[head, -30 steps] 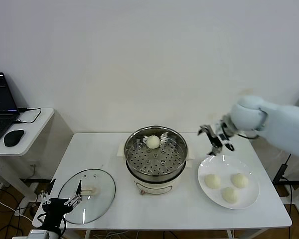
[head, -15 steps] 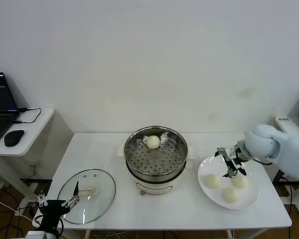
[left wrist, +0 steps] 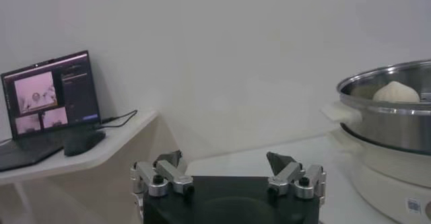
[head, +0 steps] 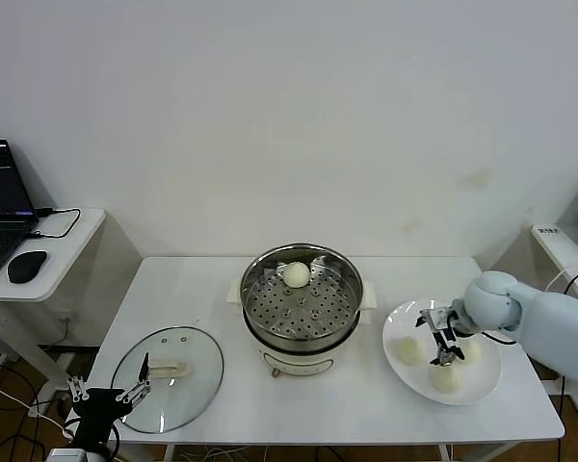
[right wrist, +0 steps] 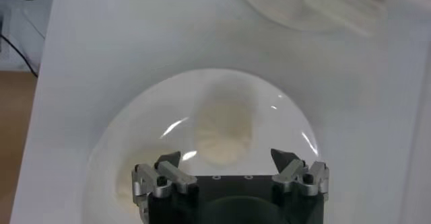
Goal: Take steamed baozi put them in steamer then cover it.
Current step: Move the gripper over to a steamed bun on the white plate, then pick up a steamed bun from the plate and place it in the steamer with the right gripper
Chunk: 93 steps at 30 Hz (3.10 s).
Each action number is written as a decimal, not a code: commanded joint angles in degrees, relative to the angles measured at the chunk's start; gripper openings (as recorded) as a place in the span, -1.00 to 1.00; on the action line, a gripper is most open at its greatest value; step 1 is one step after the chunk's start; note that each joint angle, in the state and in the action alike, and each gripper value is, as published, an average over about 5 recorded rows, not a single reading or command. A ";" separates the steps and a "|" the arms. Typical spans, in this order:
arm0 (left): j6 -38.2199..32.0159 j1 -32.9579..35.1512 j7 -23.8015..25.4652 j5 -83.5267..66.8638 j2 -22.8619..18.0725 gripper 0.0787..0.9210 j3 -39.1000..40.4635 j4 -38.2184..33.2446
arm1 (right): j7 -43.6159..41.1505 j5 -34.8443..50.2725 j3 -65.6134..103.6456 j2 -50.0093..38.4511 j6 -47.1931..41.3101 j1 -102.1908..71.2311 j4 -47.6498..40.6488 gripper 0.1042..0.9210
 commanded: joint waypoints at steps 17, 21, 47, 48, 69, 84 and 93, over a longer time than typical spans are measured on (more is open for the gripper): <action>-0.07 -0.26 -0.02 -0.07 -0.37 0.77 -0.25 0.23 | 1.42 -1.84 5.97 5.02 -0.32 -6.70 -5.42 0.46; -0.10 -0.26 -0.03 -0.04 -0.51 0.77 -0.17 0.19 | 1.33 -1.82 6.10 4.69 -0.35 -6.46 -5.31 0.34; -0.10 -1.83 0.05 -0.35 0.72 0.77 0.88 -0.32 | -1.00 23.39 -17.58 -1.37 -9.73 43.30 12.08 0.18; -0.11 -1.88 0.04 -0.35 0.74 0.77 0.91 -0.34 | -0.47 25.01 -18.70 0.17 -10.48 45.31 12.21 0.18; -0.05 -1.86 0.11 -0.87 0.08 0.77 -1.69 -1.76 | 20.75 43.83 -17.69 38.97 -25.19 31.56 -1.52 0.20; -0.06 -1.98 0.08 -1.02 -0.65 0.77 -2.06 -1.85 | 23.15 39.90 -18.58 44.39 -26.03 23.55 -9.19 0.20; -0.04 -2.14 0.08 -0.90 -0.93 0.77 -1.75 -1.83 | 22.74 38.04 -18.38 42.52 -26.02 22.94 -8.52 0.30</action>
